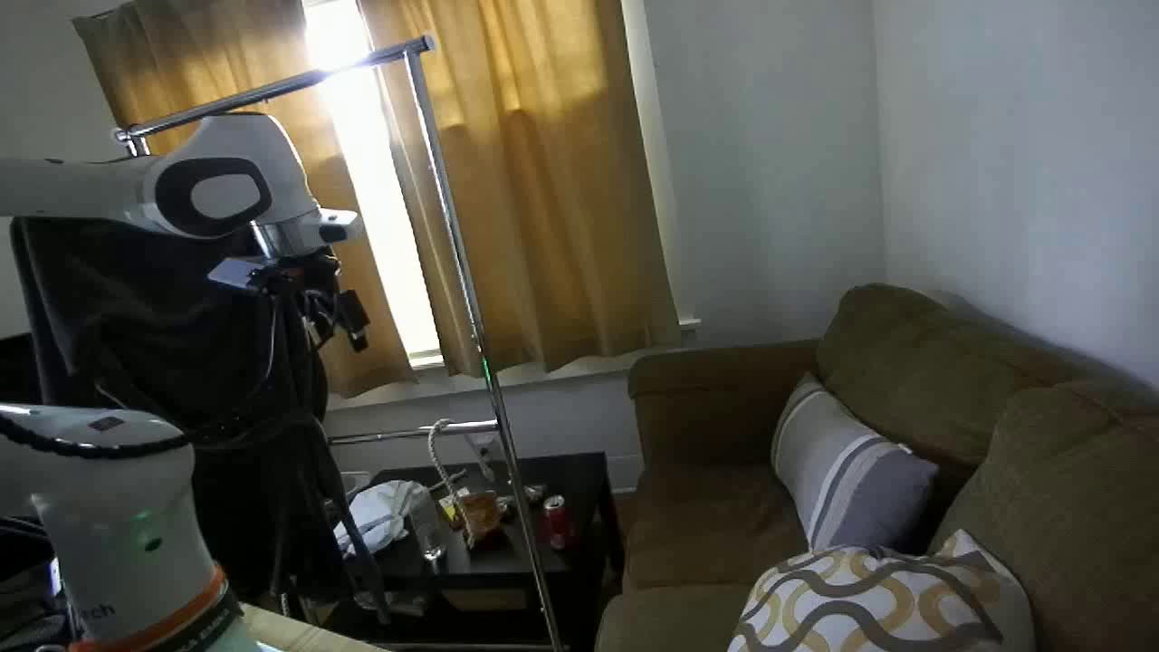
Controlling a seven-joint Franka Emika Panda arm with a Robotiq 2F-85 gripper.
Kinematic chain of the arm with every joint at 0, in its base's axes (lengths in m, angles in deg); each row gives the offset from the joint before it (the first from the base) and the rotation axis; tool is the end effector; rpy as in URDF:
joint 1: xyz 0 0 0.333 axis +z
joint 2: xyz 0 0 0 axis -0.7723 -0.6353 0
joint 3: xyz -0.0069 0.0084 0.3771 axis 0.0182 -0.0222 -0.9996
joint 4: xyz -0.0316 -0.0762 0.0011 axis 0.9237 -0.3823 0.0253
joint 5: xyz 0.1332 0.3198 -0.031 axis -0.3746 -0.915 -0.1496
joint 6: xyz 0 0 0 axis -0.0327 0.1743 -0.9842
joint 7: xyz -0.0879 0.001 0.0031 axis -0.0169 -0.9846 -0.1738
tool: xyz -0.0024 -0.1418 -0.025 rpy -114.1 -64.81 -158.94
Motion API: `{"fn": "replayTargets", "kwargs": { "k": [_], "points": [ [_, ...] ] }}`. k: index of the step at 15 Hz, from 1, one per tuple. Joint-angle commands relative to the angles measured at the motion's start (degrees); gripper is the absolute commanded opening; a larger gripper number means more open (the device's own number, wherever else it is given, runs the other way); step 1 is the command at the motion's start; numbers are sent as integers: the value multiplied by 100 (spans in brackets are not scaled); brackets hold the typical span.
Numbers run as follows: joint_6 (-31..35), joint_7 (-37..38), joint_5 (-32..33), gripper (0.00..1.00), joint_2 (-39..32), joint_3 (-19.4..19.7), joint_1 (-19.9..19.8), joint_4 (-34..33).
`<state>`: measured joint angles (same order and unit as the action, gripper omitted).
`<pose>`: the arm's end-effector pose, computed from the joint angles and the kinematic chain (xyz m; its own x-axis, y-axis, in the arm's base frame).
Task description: Move the piece of rope to the top metal rod
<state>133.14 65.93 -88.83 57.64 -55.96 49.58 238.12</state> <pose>0.1836 -0.0188 0.5115 0.9625 -0.1480 0.2272 -0.1042 -0.9755 -0.1939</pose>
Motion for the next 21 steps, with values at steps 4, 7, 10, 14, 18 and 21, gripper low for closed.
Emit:
{"fn": "replayTargets", "kwargs": {
  "k": [4,7,10,14,18,21],
  "points": [
    [-22,-56,-61,100,-13,-55,-75,-17],
    [-22,-56,-61,100,-13,-55,-75,-17],
    [-22,-56,-61,100,-13,-55,-75,-17],
    [98,-74,-101,100,-794,119,-114,-174],
    [506,-270,-112,100,-2055,136,36,-422],
    [1182,-871,-173,100,-2994,115,348,-639]
  ]
}}
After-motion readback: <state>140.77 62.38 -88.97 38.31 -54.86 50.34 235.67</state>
